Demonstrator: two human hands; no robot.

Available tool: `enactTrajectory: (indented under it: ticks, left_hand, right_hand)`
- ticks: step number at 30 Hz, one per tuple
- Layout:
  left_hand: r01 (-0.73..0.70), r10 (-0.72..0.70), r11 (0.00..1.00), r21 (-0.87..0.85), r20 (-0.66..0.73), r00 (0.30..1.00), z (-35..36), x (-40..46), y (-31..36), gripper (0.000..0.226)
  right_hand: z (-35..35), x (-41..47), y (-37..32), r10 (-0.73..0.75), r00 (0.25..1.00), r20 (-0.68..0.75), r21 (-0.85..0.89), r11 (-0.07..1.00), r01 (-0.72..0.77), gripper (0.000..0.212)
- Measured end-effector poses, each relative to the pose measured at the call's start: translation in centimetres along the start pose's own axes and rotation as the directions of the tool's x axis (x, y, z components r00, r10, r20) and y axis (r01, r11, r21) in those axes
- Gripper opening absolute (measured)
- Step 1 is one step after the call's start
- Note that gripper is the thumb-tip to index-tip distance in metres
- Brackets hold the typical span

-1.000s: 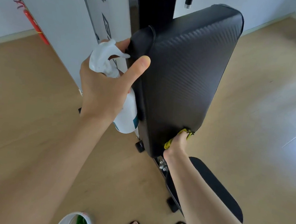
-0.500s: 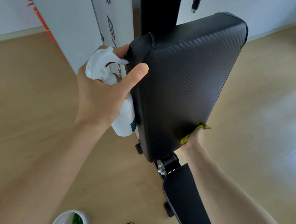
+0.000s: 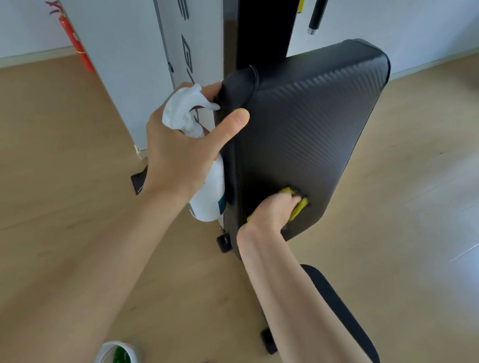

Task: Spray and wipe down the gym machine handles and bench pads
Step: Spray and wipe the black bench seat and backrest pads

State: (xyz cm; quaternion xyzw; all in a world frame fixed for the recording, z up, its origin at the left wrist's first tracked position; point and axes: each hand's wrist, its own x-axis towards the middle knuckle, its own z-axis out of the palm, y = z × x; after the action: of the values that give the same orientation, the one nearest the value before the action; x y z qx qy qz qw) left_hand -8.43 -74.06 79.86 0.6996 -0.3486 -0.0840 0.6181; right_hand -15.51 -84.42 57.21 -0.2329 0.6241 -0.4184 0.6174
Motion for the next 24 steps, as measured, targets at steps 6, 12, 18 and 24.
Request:
enactTrajectory:
  ticks: [6,12,18,24]
  left_hand:
    - [-0.012,0.012,1.000,0.009,0.013,1.000,-0.2,0.3,-0.2,0.026]
    - [0.038,-0.038,0.999,0.016,0.005,0.999,-0.3,0.3,-0.4,0.026]
    - [0.059,-0.059,0.998,0.000,0.031,0.998,-0.6,0.2,0.1,0.023]
    - [0.117,-0.117,0.993,-0.001,0.039,0.992,-0.7,0.2,0.3,0.033]
  right_hand:
    - [-0.5,-13.2,-6.4,-0.570,0.790,0.225,-0.190,0.770,0.609,0.053]
    - [-3.2,-9.6,-3.9,-0.355,0.926,0.129,-0.266,0.887,0.377,0.052]
    - [-1.2,-13.2,-8.8,-0.593,0.767,0.246,-0.218,0.737,0.640,0.055]
    - [-1.1,-13.0,-10.8,-0.816,0.360,0.452,-0.276,0.256,0.927,0.060]
